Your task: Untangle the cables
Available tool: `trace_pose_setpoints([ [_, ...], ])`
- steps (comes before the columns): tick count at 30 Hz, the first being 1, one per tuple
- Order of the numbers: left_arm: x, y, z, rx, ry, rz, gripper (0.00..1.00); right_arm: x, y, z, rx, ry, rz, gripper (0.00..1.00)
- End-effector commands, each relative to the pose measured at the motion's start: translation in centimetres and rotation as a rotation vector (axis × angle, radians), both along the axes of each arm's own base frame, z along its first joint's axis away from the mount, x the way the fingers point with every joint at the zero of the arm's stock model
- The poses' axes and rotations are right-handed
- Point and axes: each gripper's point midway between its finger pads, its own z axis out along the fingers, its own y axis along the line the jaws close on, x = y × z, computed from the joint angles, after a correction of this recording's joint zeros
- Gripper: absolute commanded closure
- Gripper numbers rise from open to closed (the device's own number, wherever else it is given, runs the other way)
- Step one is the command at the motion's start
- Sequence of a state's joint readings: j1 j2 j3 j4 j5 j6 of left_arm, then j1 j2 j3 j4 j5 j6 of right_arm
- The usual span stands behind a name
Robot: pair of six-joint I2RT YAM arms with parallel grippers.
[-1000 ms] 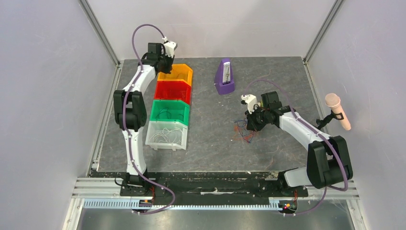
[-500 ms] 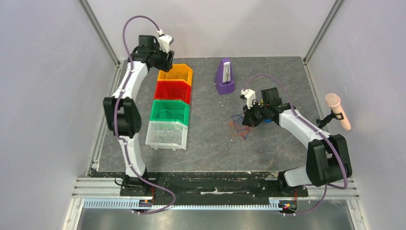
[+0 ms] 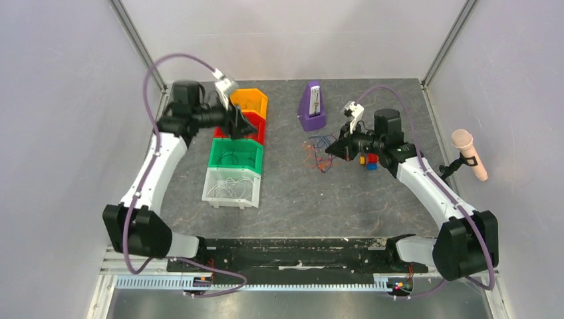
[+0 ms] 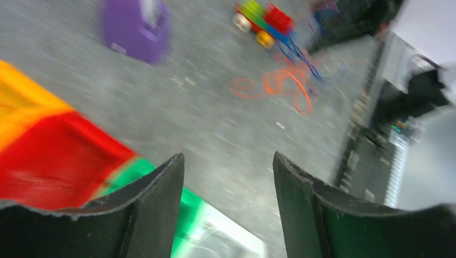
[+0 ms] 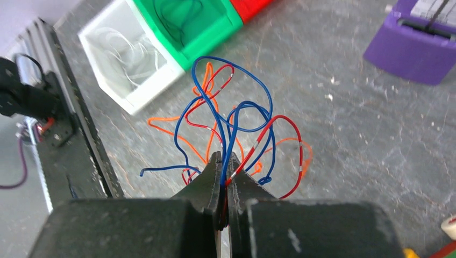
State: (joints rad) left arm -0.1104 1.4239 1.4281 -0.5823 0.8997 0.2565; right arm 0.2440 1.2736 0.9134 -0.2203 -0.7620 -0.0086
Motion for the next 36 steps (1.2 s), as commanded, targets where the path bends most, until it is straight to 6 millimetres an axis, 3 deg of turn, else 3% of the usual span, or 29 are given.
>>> trace_pose_setpoints([
  [1, -6.4, -5.4, -1.8, -0.143, 0.12, -0.112, 0.3, 0.6, 1.5, 5.8, 0.156, -0.083, -0.006, 1.0],
  [6, -9.1, -9.0, -2.9, -0.162, 0.136, -0.144, 0.24, 0.4, 2.2, 7.1, 0.193, -0.081, -0.005, 1.0],
  [13, -9.1, -11.8, -4.4, -0.15, 0.148, -0.136, 0.23, -1.0, 3.5, 7.3, 0.198, -0.094, 0.027, 1.0],
  [20, -8.9, -12.1, -7.4, -0.102, 0.095, -0.166, 0.26, -1.5, 3.7, 7.9, 0.207, -0.104, 0.03, 1.0],
  [33, -6.5, -13.2, -9.4, -0.152, 0.119, -0.103, 0.27, -3.1, 4.5, 8.6, 0.204, -0.134, 0.082, 1.0],
  [36, -6.2, -14.1, -10.3, -0.164, 0.187, -0.116, 0.35, -3.1, 4.5, 8.9, 0.206, -0.139, 0.079, 1.0],
])
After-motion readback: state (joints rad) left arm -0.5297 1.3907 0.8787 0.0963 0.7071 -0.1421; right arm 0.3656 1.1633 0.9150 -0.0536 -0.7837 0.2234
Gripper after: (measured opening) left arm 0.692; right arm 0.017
